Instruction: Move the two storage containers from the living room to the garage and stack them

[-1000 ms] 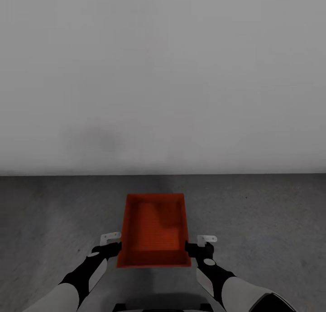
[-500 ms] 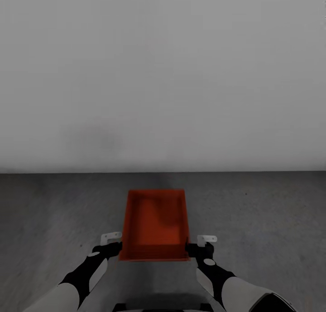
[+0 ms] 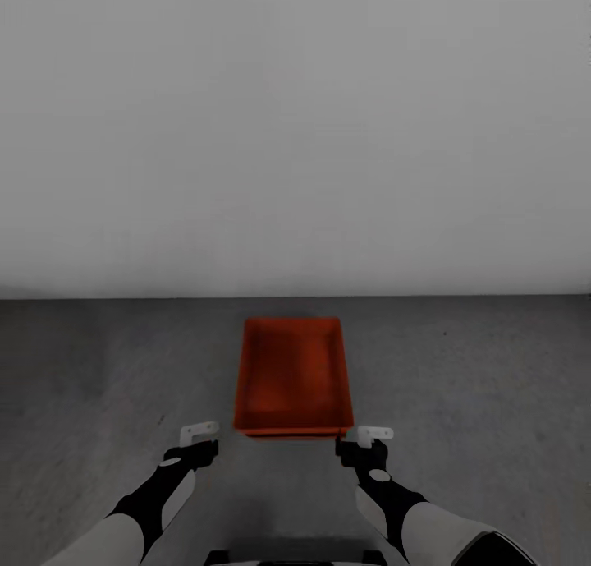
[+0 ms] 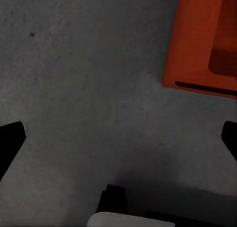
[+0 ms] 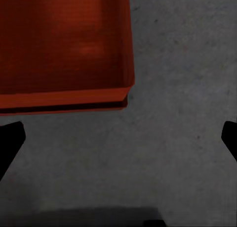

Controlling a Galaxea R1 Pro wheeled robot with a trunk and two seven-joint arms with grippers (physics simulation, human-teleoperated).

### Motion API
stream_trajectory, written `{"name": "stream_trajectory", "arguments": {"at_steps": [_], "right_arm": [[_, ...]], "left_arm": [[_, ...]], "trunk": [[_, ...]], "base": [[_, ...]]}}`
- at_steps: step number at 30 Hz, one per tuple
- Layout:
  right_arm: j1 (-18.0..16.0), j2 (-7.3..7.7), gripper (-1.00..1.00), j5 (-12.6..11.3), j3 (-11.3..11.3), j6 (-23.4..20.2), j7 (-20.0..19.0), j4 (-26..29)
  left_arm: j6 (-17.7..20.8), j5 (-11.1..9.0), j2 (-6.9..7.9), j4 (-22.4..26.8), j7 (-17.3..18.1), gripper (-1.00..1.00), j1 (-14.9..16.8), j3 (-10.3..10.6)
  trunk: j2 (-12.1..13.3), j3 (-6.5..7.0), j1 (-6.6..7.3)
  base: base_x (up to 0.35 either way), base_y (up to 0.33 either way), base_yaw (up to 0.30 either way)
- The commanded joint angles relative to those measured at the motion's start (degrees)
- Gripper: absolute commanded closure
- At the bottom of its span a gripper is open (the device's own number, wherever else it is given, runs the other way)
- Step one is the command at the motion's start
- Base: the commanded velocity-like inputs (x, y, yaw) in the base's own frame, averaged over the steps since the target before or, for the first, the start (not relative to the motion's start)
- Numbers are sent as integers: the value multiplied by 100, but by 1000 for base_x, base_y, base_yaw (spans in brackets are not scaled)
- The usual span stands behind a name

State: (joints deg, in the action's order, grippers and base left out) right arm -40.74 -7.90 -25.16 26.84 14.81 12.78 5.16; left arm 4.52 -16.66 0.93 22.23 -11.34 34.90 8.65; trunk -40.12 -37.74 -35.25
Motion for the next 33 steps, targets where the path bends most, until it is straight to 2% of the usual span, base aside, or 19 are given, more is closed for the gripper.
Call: {"name": "stream_trajectory", "arguments": {"at_steps": [1,15,20,26,33], "right_arm": [[-4,-2,-100,-50,49,19,23,-6],[-4,-1,-100,-42,49,18,23,-6],[-4,4,-100,-12,49,8,13,-6],[-4,81,-100,8,49,-20,24,-14],[-5,125,-100,16,57,-60,23,-209]], "left_arm": [[32,-47,8,12,-43,-100,0,49],[38,-84,52,-62,-39,-100,0,41],[40,-255,86,-196,-19,-100,0,43],[37,-446,123,-481,-5,-100,0,40],[31,-769,288,-924,14,-100,0,40]], "trunk": [[-6,-5,2],[-6,-5,2],[-6,-5,2],[-6,-5,2],[-6,-5,2]], "base": [[-317,125,0],[-317,132,0],[-317,134,0],[-317,135,0],[-166,81,0]]}}
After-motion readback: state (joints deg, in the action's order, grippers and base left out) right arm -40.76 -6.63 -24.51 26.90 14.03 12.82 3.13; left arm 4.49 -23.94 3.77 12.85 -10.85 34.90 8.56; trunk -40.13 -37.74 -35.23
